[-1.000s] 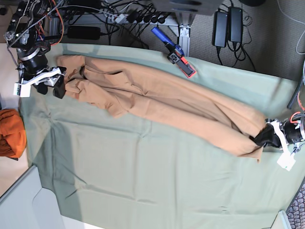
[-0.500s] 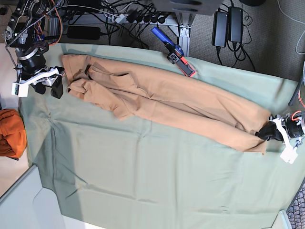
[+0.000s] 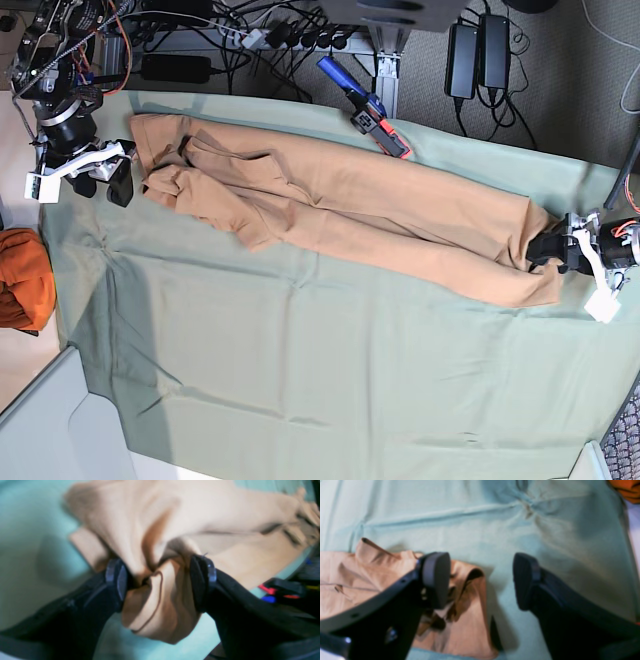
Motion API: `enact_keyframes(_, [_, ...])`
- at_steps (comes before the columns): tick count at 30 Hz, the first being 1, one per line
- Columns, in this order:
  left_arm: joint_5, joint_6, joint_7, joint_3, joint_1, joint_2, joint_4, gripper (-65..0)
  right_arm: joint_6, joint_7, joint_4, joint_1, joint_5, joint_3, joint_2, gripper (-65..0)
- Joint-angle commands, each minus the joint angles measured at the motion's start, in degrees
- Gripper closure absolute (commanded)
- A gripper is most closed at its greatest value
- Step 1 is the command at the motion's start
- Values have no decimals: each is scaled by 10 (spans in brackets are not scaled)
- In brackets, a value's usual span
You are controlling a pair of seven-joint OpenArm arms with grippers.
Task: Fold the T-shirt properly
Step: 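Push the hem end of the strip inward with the left gripper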
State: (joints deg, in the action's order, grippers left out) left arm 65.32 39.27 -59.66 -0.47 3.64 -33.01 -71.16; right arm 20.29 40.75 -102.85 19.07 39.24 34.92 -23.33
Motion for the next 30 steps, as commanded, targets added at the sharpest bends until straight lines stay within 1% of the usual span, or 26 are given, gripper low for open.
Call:
enact_keyframes(1, [17, 7, 3, -4, 10, -6, -6, -397, 52, -12, -9, -3, 9, 6, -10, -396])
enact_keyframes(6, [17, 7, 12, -4, 10, 21, 8, -397, 52, -12, -9, -3, 9, 6, -9, -396])
enact_keyframes(11, [17, 7, 34, -4, 11, 50, 42, -395, 52, -10, -9, -3, 9, 6, -9, -396])
enact_keyframes(12, [16, 7, 36, -4, 11, 54, 45, -392, 52, -10, -9, -2, 9, 6, -9, -396])
enact_keyframes(13, [15, 7, 38, -4, 11, 57, 45, -369, 52, -10, -9, -2, 9, 6, -9, -396])
enact_keyframes(14, [15, 7, 38, -4, 11, 60, 45, -314, 52, -10, -9, -3, 9, 6, -9, -396])
enact_keyframes(17, [16, 7, 44, -4, 11, 65, 45, -54, 52, -10, -9, -2, 9, 6, -9, -396])
enact_keyframes(18, [16, 7, 46, -4, 11, 66, 45, 0, 52, -10, -9, -3, 9, 6, -9, -396])
enact_keyframes(20, [18, 7, 46, -4, 11, 67, 45, 0, 52, -10, -9, -3, 9, 6, -9, -396])
enact_keyframes(24, [48, 7, 46, -4, 13, 65, 42, 0, 52, -10, -9, -3, 9, 6, -9, -396])
enact_keyframes(27, [47, 7, 46, -7, 33, 61, 40, 0, 52, -10, -9, -3, 8, 6, -9, -396])
enact_keyframes(30, [42, 7, 46, -24, 62, 62, 40, 0, 52, -10, -9, -2, 8, 6, -9, -396])
